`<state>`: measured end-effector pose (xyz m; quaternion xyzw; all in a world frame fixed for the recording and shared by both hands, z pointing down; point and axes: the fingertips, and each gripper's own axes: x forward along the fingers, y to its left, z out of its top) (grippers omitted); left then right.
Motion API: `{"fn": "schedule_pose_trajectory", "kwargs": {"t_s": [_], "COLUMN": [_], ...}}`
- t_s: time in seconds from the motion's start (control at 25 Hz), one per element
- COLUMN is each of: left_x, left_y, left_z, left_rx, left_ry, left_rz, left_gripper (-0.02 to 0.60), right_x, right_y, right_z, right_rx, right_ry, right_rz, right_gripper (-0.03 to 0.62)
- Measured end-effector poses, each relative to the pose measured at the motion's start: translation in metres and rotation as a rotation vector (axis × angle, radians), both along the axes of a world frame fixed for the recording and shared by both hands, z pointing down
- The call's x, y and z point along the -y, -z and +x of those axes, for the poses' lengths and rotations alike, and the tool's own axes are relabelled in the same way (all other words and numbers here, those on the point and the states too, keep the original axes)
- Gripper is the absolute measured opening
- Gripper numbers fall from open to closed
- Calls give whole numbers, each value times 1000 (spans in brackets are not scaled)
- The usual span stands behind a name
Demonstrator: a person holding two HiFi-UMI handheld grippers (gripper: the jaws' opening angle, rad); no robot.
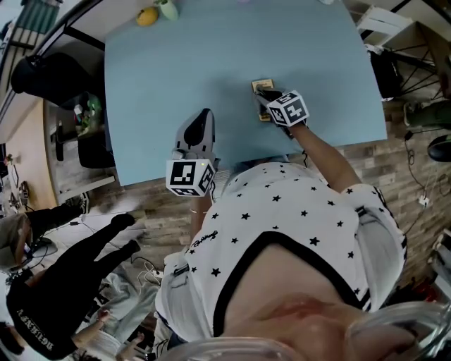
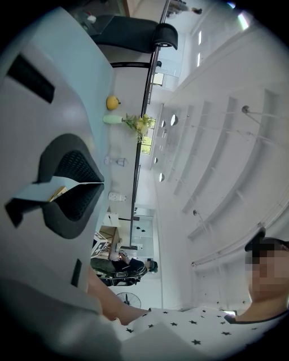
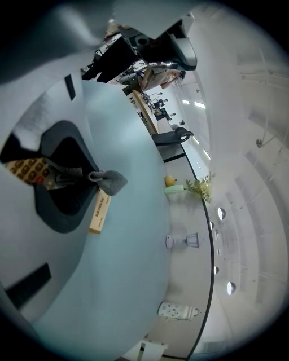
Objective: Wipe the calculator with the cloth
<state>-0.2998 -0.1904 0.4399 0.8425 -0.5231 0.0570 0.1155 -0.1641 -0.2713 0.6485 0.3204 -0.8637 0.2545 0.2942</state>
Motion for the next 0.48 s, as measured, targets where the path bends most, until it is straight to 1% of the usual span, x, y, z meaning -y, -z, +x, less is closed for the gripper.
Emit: {"fn": "schedule_pose_trajectory", "kwargs": {"t_s": [0.48], "left_x": [9], "left_y": [0], "left_z": [22], "left_rx": [1], "left_ry": [-69], "left_rz": [0], "left_gripper": [31], "right_x": [8], "right_y": [-2], "right_z": [44], "right_rx": [4], "right_ry": [-109], "right_rz": [-12], "right_gripper": [52]}}
